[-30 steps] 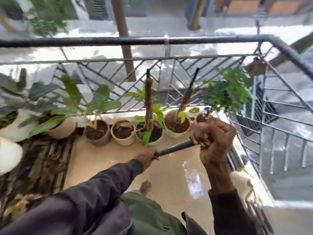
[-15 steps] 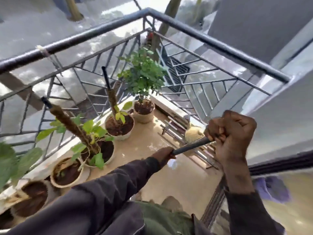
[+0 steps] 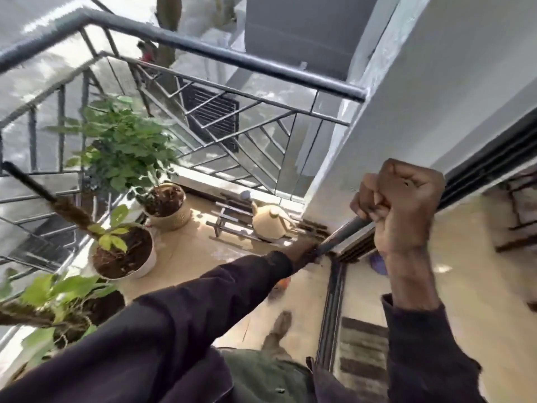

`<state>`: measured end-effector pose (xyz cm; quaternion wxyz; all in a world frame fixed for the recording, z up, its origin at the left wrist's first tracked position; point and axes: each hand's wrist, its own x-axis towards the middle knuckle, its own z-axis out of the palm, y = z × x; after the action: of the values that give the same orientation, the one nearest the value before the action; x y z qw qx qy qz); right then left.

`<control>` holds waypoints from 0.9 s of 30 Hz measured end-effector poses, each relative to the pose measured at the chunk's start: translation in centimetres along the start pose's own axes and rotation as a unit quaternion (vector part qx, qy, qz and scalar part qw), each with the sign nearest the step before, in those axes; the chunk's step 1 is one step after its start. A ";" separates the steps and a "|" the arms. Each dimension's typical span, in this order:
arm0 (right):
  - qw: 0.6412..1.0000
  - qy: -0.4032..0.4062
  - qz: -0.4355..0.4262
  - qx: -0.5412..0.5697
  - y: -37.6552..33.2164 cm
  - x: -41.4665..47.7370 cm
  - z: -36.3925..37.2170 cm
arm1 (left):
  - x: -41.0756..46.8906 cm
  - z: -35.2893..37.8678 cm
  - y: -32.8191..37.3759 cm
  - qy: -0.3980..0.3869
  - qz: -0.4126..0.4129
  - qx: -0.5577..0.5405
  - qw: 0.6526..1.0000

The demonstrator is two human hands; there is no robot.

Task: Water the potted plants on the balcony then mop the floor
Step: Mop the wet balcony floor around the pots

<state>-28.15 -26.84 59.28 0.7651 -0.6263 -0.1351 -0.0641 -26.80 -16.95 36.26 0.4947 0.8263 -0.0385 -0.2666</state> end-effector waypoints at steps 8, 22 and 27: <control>0.997 0.039 -0.026 -0.055 0.5 7.3 -10.5 | 9.9 2.4 10.9 -0.007 -0.019 -0.034 0.999; 0.985 0.136 -0.009 -0.105 7.3 14.6 -20.8 | 21.3 4.4 15.9 -0.010 0.046 -0.017 0.999; 0.975 0.184 0.034 -0.125 10.6 17.0 -21.7 | 24.3 3.1 15.2 -0.022 0.033 0.012 0.999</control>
<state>-6.35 -44.57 50.32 0.6945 -0.6984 0.0377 -0.1686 -4.46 -35.08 38.11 0.4926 0.8243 -0.0799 -0.2675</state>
